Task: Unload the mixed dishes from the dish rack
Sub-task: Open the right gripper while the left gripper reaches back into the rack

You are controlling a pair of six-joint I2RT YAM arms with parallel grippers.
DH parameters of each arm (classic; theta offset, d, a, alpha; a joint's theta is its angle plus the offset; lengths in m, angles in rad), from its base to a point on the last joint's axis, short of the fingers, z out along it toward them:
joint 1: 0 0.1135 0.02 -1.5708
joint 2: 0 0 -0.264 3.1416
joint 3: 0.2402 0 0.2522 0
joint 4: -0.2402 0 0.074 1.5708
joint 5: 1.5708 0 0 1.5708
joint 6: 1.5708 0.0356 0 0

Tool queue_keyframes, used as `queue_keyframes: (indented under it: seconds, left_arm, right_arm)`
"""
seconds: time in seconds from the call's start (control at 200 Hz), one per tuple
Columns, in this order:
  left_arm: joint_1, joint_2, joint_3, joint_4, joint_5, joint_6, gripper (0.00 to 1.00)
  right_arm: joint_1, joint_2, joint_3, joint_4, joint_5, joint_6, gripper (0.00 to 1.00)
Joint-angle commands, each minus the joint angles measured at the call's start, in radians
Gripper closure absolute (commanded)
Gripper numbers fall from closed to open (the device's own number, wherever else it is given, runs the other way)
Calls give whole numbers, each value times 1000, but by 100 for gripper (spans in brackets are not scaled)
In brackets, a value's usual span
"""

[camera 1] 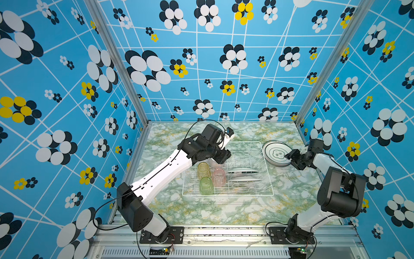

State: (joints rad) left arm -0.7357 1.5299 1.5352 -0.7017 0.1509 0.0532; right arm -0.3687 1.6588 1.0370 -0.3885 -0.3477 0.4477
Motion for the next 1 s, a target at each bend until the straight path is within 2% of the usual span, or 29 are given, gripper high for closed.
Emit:
queue_keyframes:
  seconds: [0.0,0.33,0.385,0.49,0.55,0.75,0.855,0.995]
  left_arm:
    - [-13,12,36,-34,14,27,41]
    - [-50,32,61,-64,5,61,41]
    - [-75,35,70,-69,-11,78,43]
    - [-126,49,99,-87,-28,113,52]
    - [-164,64,124,-107,-42,141,53]
    - [-295,185,211,-202,-214,274,50]
    - [-309,268,272,-256,-251,286,54]
    - [-303,306,282,-227,-275,300,56]
  right_arm:
    - [8,31,33,-71,46,-48,41]
    - [13,25,42,-91,71,-58,39]
    - [13,10,40,-95,69,-56,39]
    - [14,-39,37,-105,54,-58,39]
    - [19,-82,35,-117,43,-62,39]
    - [129,-248,56,-222,66,-118,36]
    - [185,-312,68,-265,70,-127,35]
    - [209,-383,63,-286,60,-124,34]
